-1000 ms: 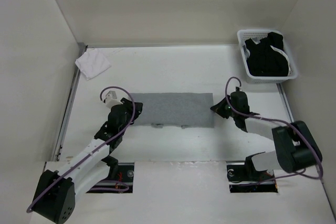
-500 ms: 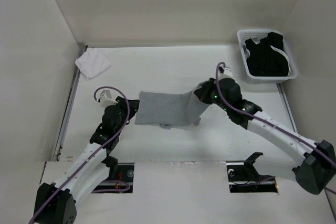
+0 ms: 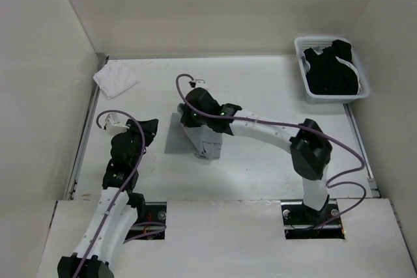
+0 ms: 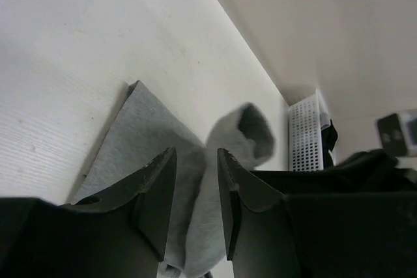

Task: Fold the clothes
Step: Fold the tank top

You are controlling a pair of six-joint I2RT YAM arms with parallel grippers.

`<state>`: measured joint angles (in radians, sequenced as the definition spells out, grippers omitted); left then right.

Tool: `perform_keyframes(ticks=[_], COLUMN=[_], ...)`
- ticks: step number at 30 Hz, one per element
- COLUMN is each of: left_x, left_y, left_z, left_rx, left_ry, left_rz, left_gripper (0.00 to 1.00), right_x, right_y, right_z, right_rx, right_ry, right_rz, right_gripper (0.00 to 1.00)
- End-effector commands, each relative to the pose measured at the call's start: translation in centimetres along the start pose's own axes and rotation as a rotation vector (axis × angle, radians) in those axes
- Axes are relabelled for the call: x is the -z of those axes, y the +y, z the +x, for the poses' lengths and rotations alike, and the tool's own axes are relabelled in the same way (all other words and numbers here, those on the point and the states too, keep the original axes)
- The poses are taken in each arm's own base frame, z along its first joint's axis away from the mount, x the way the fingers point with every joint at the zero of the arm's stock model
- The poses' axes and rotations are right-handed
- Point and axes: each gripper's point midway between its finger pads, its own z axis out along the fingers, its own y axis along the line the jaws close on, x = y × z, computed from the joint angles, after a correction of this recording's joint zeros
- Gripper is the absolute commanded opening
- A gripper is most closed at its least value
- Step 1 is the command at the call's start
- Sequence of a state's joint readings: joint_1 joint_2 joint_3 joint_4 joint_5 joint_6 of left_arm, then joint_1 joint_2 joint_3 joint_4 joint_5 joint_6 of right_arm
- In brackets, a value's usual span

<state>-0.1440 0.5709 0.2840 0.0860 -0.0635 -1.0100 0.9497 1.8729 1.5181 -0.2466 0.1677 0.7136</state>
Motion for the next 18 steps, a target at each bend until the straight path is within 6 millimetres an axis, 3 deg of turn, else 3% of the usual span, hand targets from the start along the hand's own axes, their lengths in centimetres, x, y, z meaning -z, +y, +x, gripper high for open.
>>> perform_keyframes(ticks=[1, 3, 5, 8, 10, 12, 14, 16, 18], left_x=[0.7, 1.0, 1.0, 0.7, 0.4, 0.1, -0.5, -1.2, -1.9], left_y=[-2.0, -2.1, -2.2, -2.4, -2.5, -3.3, -4.3, -5.4, -6.6], left_z=[-2.0, -2.7, -2.8, -2.6, -2.3, -1.6, -0.2, 2.1, 4.5], left_rx=[0.011, 0.018, 0.019, 0.018, 0.02, 0.013, -0.006, -0.035, -0.078], left_ry=[-0.026, -0.039, -0.04, -0.038, -0.029, -0.003, 0.041, 0.098, 0.156], left_rz=[0.068, 0.073, 0.072, 0.072, 0.074, 0.092, 0.109, 0.127, 0.146], left_gripper=[0.3, 0.3, 0.3, 0.3, 0.31, 0.31, 0.31, 0.31, 0.31], right_x=[-2.4, -3.8, -3.8, -1.9, 0.0, 2.1, 3.2, 3.5, 3.3], right_y=[2.0, 3.0, 4.6, 5.6, 5.1, 3.2, 0.3, -2.5, -4.6], right_z=[-0.2, 0.5, 0.9, 0.2, -0.2, -0.9, -0.6, 0.8, 3.3], right_rx=[-0.038, -0.076, -0.108, -0.136, -0.138, -0.131, -0.114, -0.103, -0.091], right_ry=[0.005, 0.022, 0.041, 0.013, -0.016, -0.067, -0.086, -0.07, -0.03], right_rz=[0.003, -0.021, -0.079, -0.156, -0.173, -0.166, -0.132, -0.091, -0.064], right_gripper=[0.12, 0.19, 0.29, 0.49, 0.52, 0.49, 0.36, 0.16, 0.05])
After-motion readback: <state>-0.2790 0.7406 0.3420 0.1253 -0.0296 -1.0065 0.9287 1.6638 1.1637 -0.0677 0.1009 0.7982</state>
